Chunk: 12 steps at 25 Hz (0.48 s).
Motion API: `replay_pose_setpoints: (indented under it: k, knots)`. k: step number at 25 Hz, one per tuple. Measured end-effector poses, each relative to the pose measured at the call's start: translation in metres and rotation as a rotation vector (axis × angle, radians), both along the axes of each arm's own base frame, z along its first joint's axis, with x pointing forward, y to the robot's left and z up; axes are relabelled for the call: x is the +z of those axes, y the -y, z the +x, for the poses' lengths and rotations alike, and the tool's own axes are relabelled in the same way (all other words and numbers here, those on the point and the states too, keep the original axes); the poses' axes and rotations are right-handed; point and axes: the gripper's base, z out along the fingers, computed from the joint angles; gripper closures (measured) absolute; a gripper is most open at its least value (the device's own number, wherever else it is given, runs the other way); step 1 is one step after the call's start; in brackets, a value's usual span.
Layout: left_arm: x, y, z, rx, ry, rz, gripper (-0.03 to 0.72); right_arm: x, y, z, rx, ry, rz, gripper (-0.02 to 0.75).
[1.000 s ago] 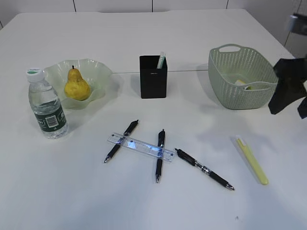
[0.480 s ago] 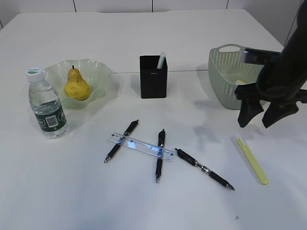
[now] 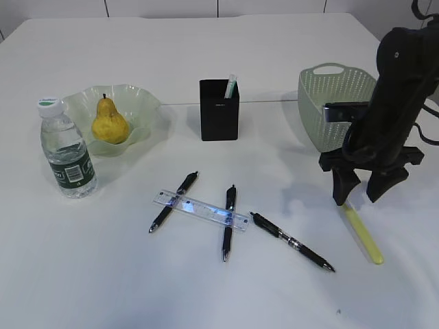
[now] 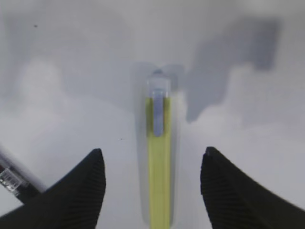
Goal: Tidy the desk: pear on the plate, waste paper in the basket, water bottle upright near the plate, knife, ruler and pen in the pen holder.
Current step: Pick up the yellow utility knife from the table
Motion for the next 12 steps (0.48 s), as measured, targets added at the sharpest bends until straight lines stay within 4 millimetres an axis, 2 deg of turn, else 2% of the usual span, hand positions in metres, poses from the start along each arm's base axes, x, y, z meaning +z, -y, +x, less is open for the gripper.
replay_pose_setpoints:
  k: [12]
  knots:
    - [0.0, 0.0, 0.0, 0.003, 0.001, 0.003, 0.451, -0.019, 0.002, 0.002, -0.012, -0.042, -0.029, 0.241]
